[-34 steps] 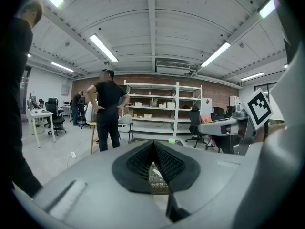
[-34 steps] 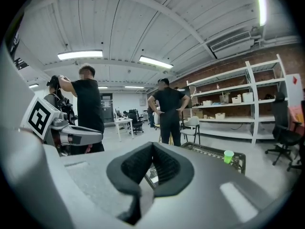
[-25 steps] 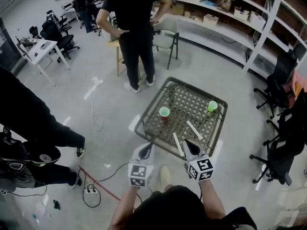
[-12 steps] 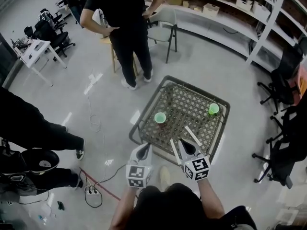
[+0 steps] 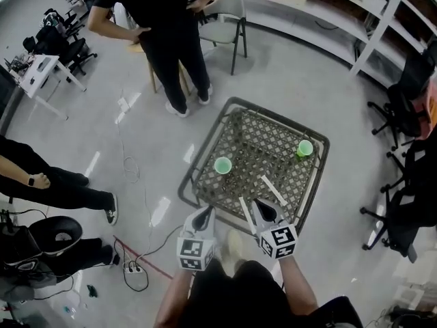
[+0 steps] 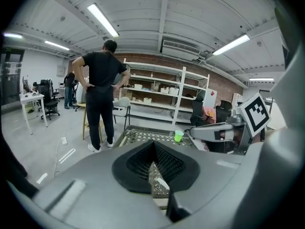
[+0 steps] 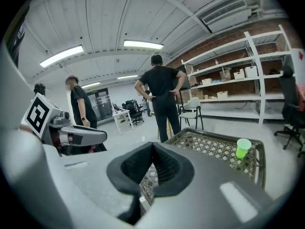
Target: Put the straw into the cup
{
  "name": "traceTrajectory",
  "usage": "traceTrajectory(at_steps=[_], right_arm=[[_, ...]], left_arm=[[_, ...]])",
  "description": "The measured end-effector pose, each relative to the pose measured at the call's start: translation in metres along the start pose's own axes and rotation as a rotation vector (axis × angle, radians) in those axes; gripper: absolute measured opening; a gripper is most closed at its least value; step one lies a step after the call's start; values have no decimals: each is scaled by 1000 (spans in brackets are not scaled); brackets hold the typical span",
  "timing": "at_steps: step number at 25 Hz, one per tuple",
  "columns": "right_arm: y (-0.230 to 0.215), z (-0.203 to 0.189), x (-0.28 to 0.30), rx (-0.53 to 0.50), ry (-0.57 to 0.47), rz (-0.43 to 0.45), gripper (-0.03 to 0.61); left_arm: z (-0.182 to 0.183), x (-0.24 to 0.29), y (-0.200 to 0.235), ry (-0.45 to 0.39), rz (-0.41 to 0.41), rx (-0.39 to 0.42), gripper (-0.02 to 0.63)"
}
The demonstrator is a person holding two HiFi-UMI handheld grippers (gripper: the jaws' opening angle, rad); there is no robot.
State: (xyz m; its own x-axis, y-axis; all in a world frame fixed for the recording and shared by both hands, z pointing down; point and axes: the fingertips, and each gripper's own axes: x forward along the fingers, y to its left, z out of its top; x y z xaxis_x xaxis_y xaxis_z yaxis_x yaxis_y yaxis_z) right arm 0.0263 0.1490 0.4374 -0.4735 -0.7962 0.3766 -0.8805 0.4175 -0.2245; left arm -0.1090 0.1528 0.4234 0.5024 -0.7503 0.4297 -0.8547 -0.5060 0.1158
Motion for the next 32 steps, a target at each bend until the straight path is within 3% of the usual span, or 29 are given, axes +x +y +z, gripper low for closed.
traceTrajectory(at_steps=[8,18,32], right_arm=[[-13,-35,30,23,68,-36,2],[-17,-110,58,49,208,-38,2],[-34,-189,83,67,345,-35,2]], left_arm=[[-41,30,15,85,-36,-18,6],[-109,58,16,200,-104,-59,6],[-184,87,25,298,-93,-146,6]])
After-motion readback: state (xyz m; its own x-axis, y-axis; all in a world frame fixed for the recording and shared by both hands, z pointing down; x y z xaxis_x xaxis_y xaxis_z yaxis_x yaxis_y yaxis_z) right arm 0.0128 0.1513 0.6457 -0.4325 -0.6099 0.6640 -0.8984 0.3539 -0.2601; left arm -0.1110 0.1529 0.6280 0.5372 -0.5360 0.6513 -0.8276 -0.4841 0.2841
